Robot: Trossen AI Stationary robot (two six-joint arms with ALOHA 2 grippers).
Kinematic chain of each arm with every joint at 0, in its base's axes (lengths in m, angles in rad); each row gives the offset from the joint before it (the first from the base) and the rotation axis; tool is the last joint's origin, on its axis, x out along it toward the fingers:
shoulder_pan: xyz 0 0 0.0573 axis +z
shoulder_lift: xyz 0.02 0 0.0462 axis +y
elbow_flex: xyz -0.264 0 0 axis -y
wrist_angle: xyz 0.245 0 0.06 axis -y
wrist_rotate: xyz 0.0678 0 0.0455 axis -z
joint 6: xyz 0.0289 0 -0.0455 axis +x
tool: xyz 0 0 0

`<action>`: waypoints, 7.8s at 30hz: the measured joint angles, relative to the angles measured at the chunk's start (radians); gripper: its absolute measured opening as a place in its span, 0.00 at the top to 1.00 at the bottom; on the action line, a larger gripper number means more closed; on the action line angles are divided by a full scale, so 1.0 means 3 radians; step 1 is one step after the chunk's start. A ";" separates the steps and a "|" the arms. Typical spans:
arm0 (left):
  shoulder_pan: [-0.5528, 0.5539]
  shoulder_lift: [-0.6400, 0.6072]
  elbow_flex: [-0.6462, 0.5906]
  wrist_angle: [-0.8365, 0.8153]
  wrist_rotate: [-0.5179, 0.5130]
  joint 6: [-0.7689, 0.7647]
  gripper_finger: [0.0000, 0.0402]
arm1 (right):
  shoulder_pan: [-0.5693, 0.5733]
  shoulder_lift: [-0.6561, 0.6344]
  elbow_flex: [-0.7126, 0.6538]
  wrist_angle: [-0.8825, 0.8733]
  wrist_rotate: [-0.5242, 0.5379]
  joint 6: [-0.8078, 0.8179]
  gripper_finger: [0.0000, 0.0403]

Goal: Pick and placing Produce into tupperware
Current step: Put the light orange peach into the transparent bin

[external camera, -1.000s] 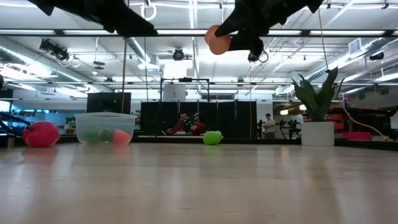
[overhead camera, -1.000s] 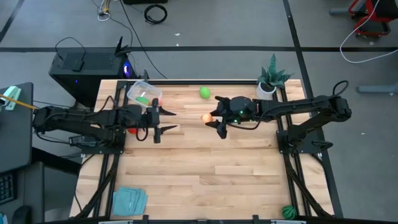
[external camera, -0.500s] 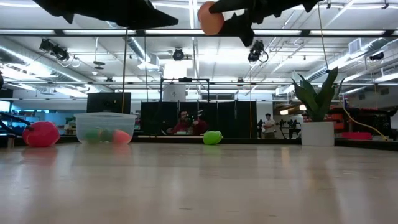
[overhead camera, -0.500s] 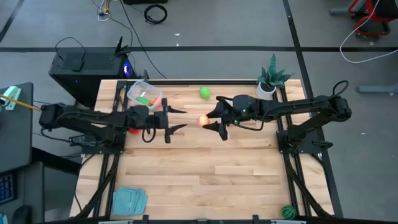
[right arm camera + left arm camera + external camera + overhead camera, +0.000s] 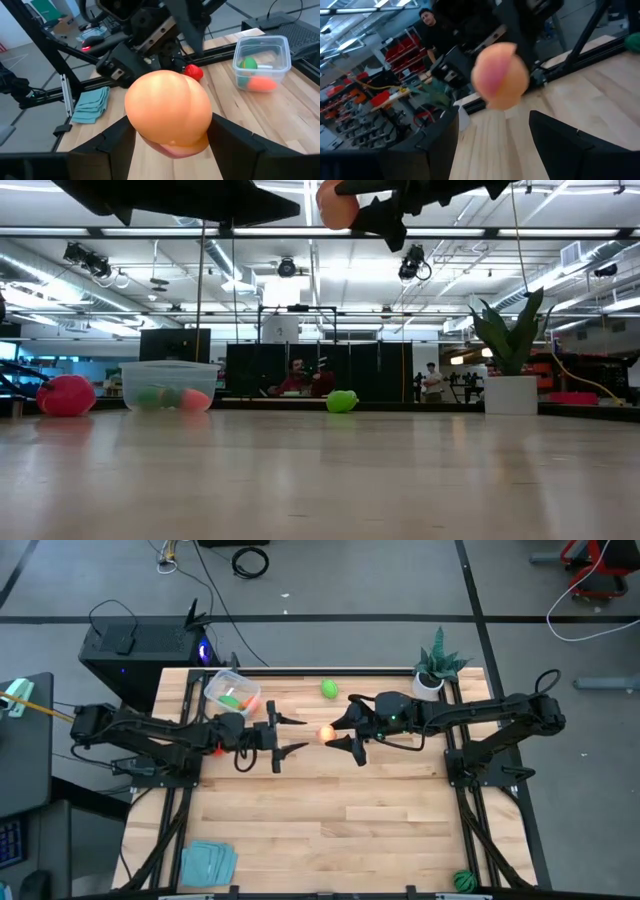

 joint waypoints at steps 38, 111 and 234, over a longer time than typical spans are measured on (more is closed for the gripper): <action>-0.0011 0.0673 -0.0001 0.1195 0.0002 0.0230 0.36 | 0.0000 0.0001 -0.0001 0.0055 -0.0002 -0.0001 0.42; 0.0049 0.1128 0.0476 0.0964 0.0129 0.0413 0.46 | -0.0008 0.0004 0.0010 -0.0164 0.0134 0.0022 0.37; 0.2748 0.0504 0.0862 -0.4215 -0.0144 -0.2518 0.45 | -0.0421 0.0001 -0.0015 -0.1852 0.1500 0.0467 0.31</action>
